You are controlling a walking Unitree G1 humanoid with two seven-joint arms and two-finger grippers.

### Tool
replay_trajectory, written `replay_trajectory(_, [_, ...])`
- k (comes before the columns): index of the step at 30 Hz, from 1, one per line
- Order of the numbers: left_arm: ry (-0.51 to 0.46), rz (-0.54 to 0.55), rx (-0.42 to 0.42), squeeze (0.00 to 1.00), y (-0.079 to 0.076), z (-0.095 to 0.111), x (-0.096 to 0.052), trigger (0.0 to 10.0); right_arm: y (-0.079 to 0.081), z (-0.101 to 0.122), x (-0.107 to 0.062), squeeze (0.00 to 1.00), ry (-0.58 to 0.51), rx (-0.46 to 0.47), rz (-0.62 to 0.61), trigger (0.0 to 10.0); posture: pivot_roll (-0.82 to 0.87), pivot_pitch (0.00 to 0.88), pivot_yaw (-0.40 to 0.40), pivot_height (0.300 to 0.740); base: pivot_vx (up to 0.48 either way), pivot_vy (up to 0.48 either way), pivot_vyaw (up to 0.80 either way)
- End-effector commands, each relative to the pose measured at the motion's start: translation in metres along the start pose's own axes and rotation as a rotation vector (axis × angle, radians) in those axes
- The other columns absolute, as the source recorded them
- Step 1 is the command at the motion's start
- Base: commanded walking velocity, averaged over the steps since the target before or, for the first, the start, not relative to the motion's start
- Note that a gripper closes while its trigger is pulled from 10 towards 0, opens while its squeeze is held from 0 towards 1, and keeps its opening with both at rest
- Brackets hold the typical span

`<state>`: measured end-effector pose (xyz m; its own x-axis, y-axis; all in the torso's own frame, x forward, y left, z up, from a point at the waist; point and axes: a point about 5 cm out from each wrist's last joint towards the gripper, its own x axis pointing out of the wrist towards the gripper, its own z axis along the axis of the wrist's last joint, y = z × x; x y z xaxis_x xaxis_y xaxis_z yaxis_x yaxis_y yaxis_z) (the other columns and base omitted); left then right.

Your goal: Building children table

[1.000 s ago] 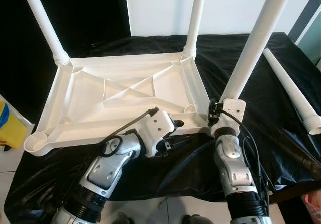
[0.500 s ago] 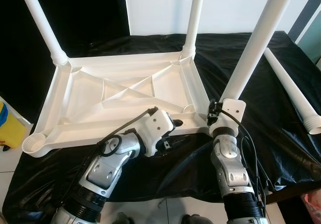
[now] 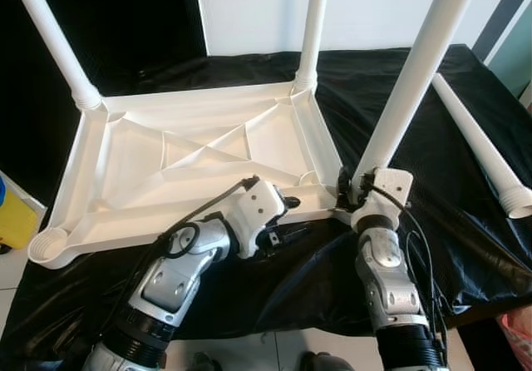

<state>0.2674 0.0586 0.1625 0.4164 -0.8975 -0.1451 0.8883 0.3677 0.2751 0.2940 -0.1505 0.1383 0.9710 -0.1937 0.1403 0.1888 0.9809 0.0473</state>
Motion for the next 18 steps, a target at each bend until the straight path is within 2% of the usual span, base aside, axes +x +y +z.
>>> replay_trajectory(1, [0.016, 0.041, 0.001, 0.0, 0.004, -0.001, -0.002, 10.0, -0.006, -0.003, -0.005, 1.0, 0.008, 0.003, 0.0, 10.0, -0.08, 0.143, 0.02, 0.74, 0.0, 0.0, 0.0])
replay_trajectory(3, [0.017, 0.044, 0.002, 0.0, 0.005, -0.001, -0.003, 10.0, -0.008, -0.002, -0.007, 1.0, 0.003, 0.0, 0.008, 10.0, -0.08, 0.143, 0.02, 0.74, 0.0, 0.0, 0.0])
replay_trajectory(4, [0.022, 0.055, 0.005, 0.0, 0.008, -0.002, -0.004, 10.0, -0.01, -0.002, -0.011, 0.0, 0.003, -0.007, 0.028, 10.0, -0.09, 0.145, 0.022, 0.74, 0.0, 0.0, 0.0])
replay_trajectory(7, [0.03, 0.072, 0.009, 0.0, 0.014, -0.003, -0.007, 10.0, -0.012, -0.001, -0.017, 0.0, -0.002, -0.024, 0.067, 10.0, -0.09, 0.147, 0.023, 0.74, 0.0, 0.0, 0.0])
replay_trajectory(9, [0.046, 0.116, 0.021, 0.0, 0.026, -0.004, -0.013, 10.0, -0.013, 0.0, -0.027, 0.0, -0.018, -0.03, 0.142, 10.0, -0.09, 0.149, 0.026, 0.74, 0.0, 0.0, 0.0])
replay_trajectory(11, [0.053, 0.135, 0.025, 0.0, 0.031, -0.004, -0.016, 10.0, -0.013, 0.0, -0.032, 0.0, -0.024, -0.032, 0.174, 10.0, -0.09, 0.149, 0.026, 0.74, 0.0, 0.0, 0.0])
replay_trajectory(18, [0.053, 0.135, 0.025, 0.0, 0.031, -0.004, -0.016, 10.0, -0.014, 0.001, -0.033, 0.0, -0.023, -0.031, 0.179, 10.0, -0.09, 0.149, 0.026, 0.74, 0.0, 0.0, 0.0])
